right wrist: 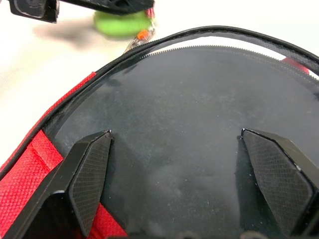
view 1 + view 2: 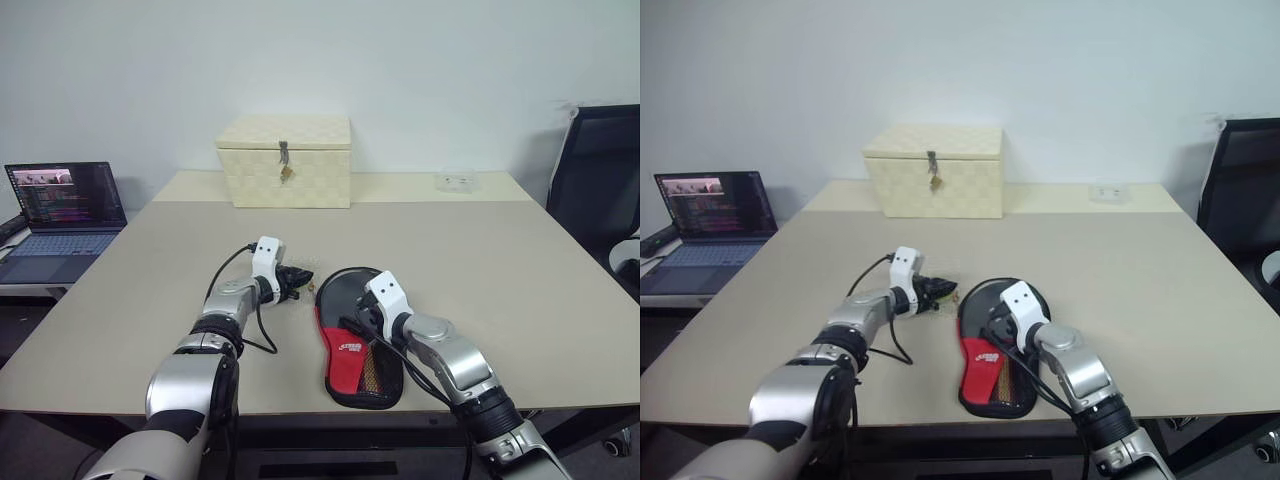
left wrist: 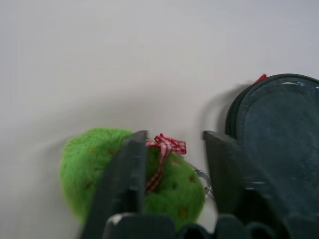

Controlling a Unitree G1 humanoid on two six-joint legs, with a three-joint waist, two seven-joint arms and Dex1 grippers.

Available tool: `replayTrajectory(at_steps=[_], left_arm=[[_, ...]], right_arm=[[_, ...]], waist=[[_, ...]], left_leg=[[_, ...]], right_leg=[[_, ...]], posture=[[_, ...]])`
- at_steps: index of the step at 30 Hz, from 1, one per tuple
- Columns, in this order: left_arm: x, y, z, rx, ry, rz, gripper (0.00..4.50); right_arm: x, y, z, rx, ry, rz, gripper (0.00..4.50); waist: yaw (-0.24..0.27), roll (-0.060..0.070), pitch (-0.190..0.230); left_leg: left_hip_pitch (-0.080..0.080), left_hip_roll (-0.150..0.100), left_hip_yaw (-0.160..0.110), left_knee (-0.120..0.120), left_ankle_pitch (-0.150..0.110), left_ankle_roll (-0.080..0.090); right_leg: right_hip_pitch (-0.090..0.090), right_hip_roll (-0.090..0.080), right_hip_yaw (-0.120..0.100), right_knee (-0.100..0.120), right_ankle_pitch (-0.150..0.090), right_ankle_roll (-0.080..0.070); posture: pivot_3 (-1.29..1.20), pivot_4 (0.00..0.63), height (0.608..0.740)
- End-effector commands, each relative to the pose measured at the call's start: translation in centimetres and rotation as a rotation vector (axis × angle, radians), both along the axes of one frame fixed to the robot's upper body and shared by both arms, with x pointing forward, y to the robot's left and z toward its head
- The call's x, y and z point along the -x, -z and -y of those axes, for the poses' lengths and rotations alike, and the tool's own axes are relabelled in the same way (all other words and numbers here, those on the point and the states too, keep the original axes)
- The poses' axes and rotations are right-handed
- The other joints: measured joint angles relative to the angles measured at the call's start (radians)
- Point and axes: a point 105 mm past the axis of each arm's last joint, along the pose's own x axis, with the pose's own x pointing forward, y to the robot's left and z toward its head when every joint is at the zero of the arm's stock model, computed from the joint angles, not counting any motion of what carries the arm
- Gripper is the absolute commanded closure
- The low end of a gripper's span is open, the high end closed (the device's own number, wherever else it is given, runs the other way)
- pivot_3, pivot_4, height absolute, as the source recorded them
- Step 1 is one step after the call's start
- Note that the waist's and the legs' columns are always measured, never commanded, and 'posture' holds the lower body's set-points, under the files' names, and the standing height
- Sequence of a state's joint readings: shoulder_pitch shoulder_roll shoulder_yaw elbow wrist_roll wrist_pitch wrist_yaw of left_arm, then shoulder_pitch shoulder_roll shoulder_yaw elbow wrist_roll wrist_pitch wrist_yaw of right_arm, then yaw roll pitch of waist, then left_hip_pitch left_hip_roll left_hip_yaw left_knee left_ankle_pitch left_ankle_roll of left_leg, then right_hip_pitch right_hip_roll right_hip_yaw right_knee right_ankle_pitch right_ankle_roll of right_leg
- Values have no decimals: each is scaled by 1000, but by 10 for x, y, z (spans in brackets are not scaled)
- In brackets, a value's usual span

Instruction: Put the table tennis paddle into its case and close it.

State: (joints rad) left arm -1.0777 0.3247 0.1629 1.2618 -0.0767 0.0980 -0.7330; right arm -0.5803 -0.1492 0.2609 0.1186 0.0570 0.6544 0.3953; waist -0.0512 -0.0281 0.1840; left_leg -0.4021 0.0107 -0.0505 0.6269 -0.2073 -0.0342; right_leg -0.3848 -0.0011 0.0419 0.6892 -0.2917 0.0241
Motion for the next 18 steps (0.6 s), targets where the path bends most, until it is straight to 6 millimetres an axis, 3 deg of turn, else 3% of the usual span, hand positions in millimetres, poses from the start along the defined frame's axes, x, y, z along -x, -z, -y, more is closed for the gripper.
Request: replayTrajectory(at_steps=[1, 4, 10, 18], left_arm=[[-5, -21, 2, 4, 10, 77, 1151], [-5, -22, 5, -2, 20, 85, 48], [-7, -27, 0, -7, -10, 121, 17], [-3, -8, -20, -59, -58, 55, 17]], right_arm=[[4, 23, 9, 60, 26, -84, 0], [5, 24, 10, 60, 30, -87, 0], [7, 24, 11, 59, 34, -93, 0], [7, 25, 10, 60, 28, -96, 0]], waist=[[0, 0, 0], [0, 0, 0], [1, 0, 0], [0, 0, 0]], left_leg=[[0, 0, 0, 0, 0, 0], [0, 0, 0, 0, 0, 0], [-1, 0, 0, 0, 0, 0], [-1, 0, 0, -2, 0, 0]], right_leg=[[0, 0, 0, 0, 0, 0], [0, 0, 0, -1, 0, 0], [0, 0, 0, -2, 0, 0], [0, 0, 0, -3, 0, 0]], posture=[[0, 150, 740], [0, 150, 740], [0, 150, 740], [0, 150, 740]])
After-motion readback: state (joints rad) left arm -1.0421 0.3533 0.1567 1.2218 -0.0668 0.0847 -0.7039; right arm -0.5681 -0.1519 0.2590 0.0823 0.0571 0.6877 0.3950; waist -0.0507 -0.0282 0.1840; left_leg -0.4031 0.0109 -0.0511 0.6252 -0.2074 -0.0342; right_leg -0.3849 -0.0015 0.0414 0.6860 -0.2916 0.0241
